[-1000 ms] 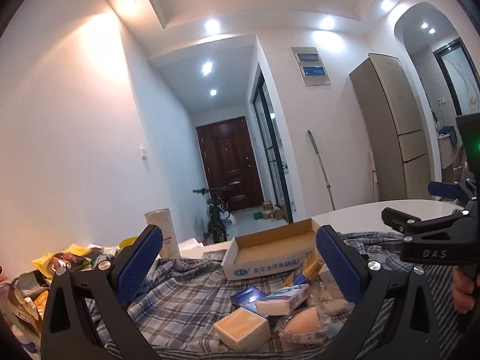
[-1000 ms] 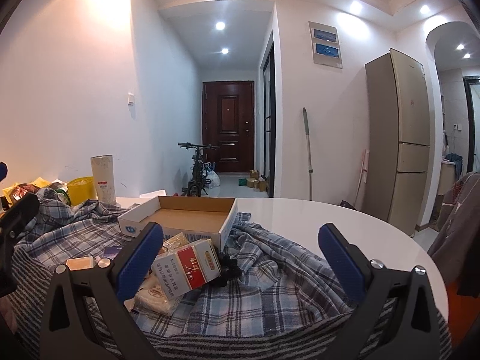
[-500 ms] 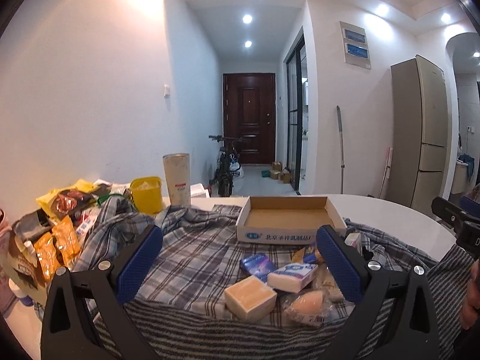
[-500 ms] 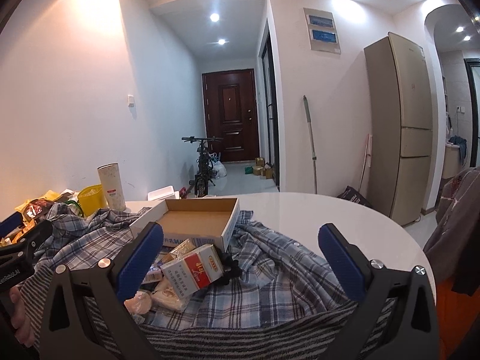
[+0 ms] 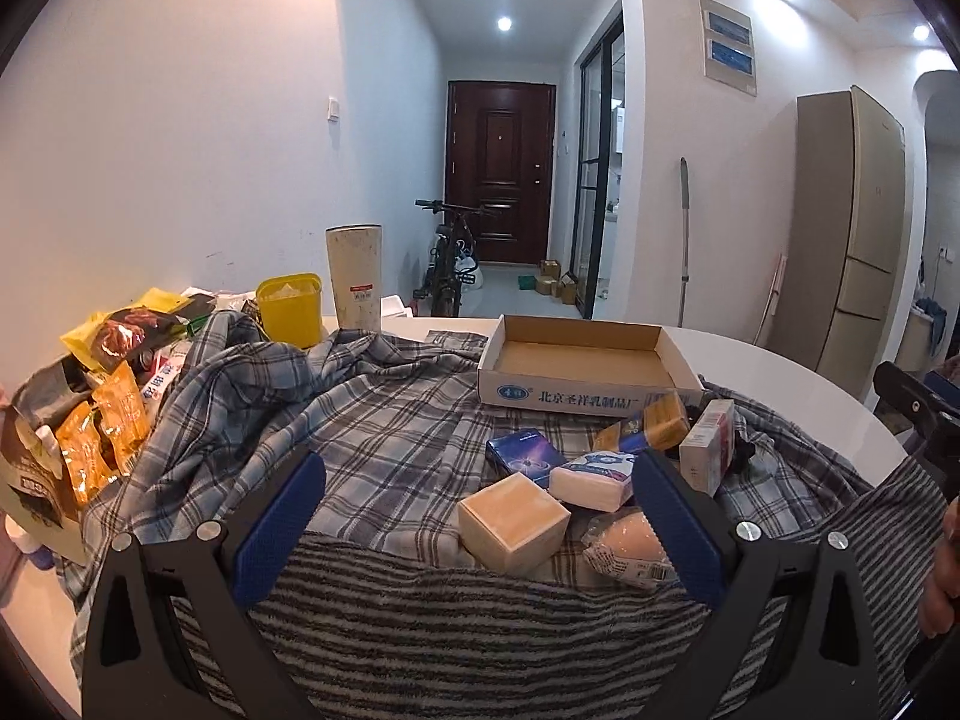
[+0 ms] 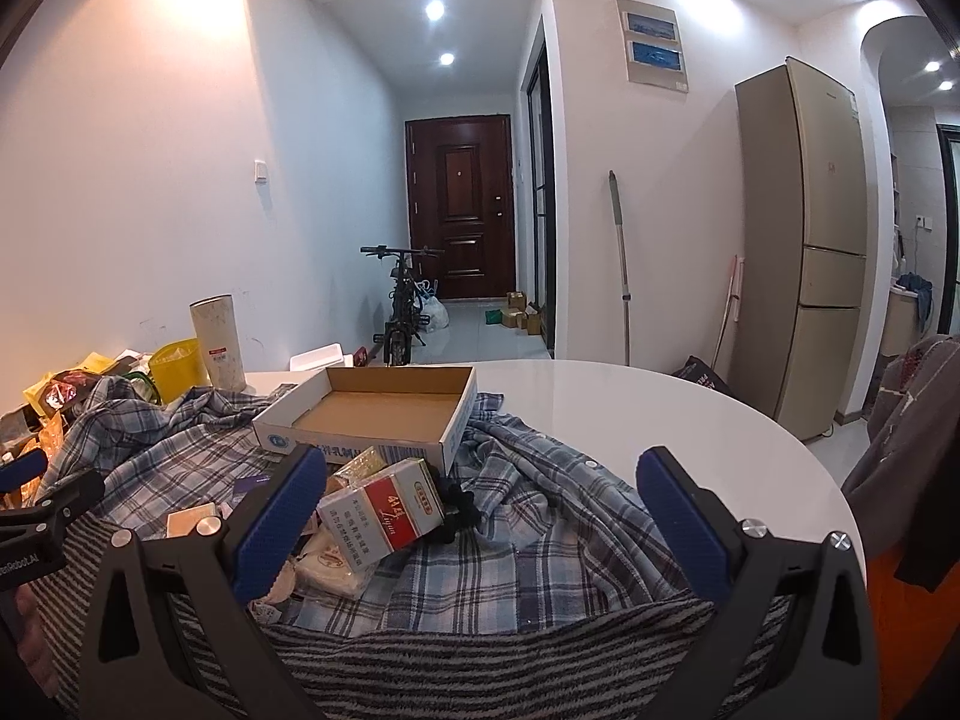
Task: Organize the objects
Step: 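Move both tools over the items on the plaid shirt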
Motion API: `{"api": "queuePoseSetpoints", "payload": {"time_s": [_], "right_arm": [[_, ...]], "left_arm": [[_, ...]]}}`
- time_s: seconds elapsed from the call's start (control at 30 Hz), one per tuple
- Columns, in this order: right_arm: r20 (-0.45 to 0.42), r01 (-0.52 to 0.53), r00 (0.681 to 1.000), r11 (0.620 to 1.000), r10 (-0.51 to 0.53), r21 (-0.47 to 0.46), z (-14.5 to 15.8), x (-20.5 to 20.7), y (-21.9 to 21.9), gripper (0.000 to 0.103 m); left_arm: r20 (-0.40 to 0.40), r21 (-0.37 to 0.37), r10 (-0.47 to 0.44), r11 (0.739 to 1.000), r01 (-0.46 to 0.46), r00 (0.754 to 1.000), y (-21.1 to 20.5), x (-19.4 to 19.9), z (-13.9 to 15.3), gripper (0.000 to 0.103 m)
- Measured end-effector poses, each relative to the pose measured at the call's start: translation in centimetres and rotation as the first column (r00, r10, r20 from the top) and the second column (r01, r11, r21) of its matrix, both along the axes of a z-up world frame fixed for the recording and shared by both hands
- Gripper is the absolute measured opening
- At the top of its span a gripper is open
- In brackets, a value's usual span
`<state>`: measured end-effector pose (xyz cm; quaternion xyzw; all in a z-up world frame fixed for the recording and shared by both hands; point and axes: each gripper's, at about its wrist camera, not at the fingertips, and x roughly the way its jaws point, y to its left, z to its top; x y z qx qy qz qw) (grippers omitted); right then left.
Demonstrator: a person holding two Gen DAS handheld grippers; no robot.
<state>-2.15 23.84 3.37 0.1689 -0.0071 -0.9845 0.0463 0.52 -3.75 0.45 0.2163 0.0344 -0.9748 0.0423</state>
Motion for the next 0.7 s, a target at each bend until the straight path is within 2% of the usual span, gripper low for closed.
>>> {"api": "queuePoseSetpoints", "payload": {"time_s": [0.37,0.53,0.7], "right_arm": [[0.096,-0.109,0.989,0.994,0.109,-0.003,-1.3,-0.5,-4.3,0.103],[0.156,-0.187,0.97,0.982,0.187,-0.01,-3.0,-1.3,-7.7,0.101],[0.247,-0.254,0.936,0.967,0.253,-0.029,-5.3,-2.4,-10.3,0.097]], "left_arm": [[-0.042,-0.008,0.022,1.0,-0.023,0.999,-2.0,1.6,0.8,0.103],[-0.049,0.014,0.03,0.999,-0.029,0.998,-2.9,1.9,1.1,0.103],[-0.031,0.042,0.037,0.998,-0.036,0.999,-3.5,1.8,0.4,0.103]]}}
